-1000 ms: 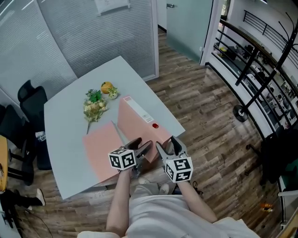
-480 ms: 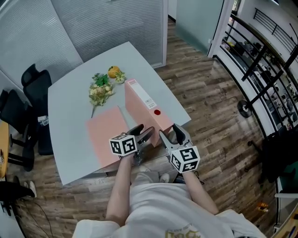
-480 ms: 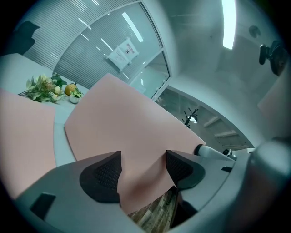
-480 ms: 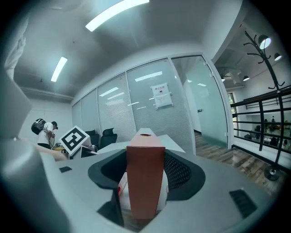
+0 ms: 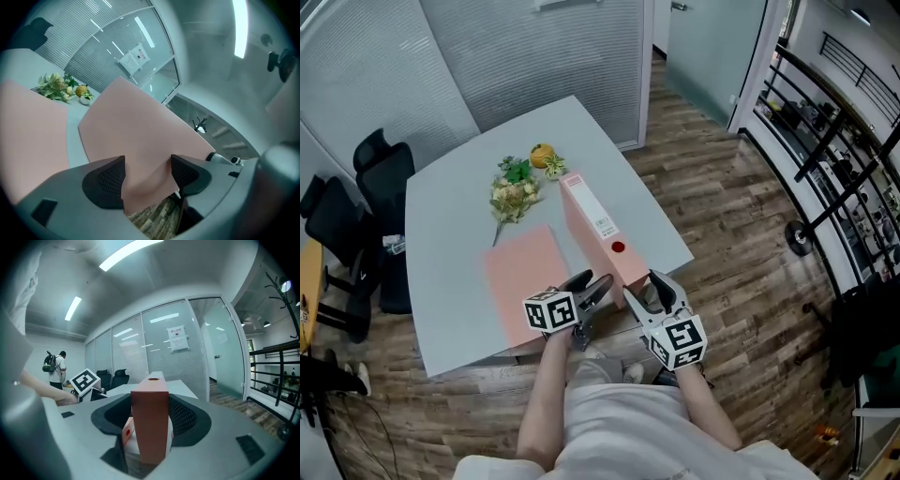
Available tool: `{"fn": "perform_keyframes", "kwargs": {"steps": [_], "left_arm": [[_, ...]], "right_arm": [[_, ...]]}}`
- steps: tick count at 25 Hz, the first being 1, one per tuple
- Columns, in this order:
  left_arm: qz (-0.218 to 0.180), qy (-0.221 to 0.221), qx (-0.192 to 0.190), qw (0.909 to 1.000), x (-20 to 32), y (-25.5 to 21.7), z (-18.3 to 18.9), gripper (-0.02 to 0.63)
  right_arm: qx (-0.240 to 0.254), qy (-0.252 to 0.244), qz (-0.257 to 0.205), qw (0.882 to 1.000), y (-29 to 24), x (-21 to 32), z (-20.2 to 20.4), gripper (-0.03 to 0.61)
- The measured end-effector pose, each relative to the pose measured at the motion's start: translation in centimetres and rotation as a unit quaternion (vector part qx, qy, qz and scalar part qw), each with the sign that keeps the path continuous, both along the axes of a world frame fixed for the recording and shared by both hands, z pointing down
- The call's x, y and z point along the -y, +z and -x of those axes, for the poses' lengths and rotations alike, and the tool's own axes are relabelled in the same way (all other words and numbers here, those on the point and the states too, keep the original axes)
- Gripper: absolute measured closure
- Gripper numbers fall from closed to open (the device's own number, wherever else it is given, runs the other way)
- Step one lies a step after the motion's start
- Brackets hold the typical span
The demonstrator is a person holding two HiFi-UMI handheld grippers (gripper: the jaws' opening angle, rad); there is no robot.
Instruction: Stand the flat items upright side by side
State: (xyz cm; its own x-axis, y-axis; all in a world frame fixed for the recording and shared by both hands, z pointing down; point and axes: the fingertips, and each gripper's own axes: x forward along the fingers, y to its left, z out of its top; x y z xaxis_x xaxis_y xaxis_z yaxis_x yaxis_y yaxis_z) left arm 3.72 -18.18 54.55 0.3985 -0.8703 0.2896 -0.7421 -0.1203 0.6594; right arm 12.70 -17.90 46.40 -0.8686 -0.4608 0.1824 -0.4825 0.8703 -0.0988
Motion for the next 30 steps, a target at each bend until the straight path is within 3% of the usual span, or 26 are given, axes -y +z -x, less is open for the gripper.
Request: {"fn": "perform_keyframes", "kwargs": {"steps": [12, 25, 30], "left_arm": [[-0.023, -0.028, -0.024, 0.9991, -0.8, -1.3, 1.3, 0.319], [-0.033, -0.063, -0.027, 0.9971, -1.6, -2.8, 3.1, 0.319], [-0.043, -0.095, 0.02, 0.9944, -2.0, -4.4, 4.8, 0.319]], "right_arm": [[-0.012, -0.033, -0.024, 0.999, -0.5, -1.3, 0.5, 0.316], [0.013, -0.054, 0.017, 0.998, -2.3, -1.8, -1.1, 0.304], [0.055, -0.055, 0.03, 0.997, -5.2, -1.4, -1.8, 0.304]]}}
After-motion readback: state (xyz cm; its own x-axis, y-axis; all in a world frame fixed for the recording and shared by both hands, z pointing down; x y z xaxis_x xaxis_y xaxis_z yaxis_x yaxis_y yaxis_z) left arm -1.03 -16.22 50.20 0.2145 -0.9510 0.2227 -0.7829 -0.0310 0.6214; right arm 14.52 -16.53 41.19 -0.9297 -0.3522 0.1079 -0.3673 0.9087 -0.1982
